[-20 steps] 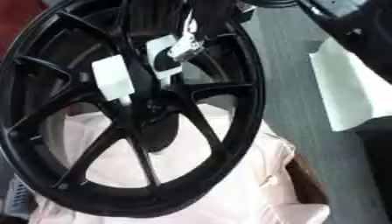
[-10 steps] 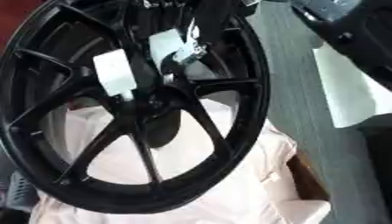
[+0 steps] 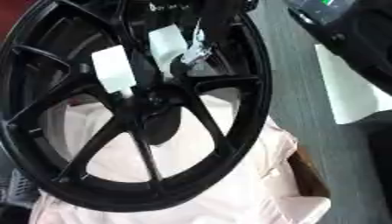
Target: Pull the pin out of the wheel hub.
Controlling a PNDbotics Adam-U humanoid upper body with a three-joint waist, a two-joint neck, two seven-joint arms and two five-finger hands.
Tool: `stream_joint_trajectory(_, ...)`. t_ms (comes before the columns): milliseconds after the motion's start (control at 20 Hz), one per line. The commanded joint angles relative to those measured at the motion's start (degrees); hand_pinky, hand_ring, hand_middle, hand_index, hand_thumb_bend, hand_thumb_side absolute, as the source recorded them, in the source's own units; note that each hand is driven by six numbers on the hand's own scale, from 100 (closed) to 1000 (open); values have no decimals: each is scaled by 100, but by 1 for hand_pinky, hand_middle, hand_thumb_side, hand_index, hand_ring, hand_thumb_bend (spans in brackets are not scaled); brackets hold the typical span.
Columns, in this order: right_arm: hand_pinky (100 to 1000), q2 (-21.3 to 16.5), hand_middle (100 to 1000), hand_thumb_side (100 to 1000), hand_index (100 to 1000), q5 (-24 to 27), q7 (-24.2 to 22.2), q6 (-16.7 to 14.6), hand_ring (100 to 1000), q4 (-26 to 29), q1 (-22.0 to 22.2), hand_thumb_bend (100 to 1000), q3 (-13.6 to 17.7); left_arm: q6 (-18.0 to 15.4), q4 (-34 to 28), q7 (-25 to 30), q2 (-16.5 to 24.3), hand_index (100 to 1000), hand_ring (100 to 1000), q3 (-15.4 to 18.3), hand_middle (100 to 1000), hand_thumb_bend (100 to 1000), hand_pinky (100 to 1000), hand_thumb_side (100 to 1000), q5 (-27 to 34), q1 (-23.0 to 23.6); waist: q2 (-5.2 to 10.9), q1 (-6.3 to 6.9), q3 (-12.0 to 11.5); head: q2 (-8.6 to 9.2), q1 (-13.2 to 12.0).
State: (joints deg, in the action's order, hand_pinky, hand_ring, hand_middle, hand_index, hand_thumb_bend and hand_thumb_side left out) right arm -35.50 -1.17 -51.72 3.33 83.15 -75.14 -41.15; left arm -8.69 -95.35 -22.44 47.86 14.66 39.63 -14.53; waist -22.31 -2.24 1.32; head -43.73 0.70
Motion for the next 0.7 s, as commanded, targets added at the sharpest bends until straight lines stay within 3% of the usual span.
stream_joint_trajectory(50, 821, -42, 710, 285, 780, -59, 3, -58, 800, -61, -76, 428, 60, 21, -53, 2, 122, 755, 751, 26, 709, 267, 753, 822, 31, -37, 93, 38, -23, -10, 22)
stream_joint_trajectory(350, 799, -1, 606, 301, 692, 36, 169, -83, 747, -193, -54, 313, 108, 29, -49, -2, 95, 753, 751, 25, 706, 268, 754, 822, 48, -35, 74, 46, -26, -25, 22)
stream_joint_trajectory(700, 771, -38, 505, 174, 604, 432, 468, 142, 688, -150, -41, 139, 152, 33, -29, -27, 80, 753, 752, 44, 704, 268, 754, 825, 46, -17, 89, 41, -6, -28, 3)
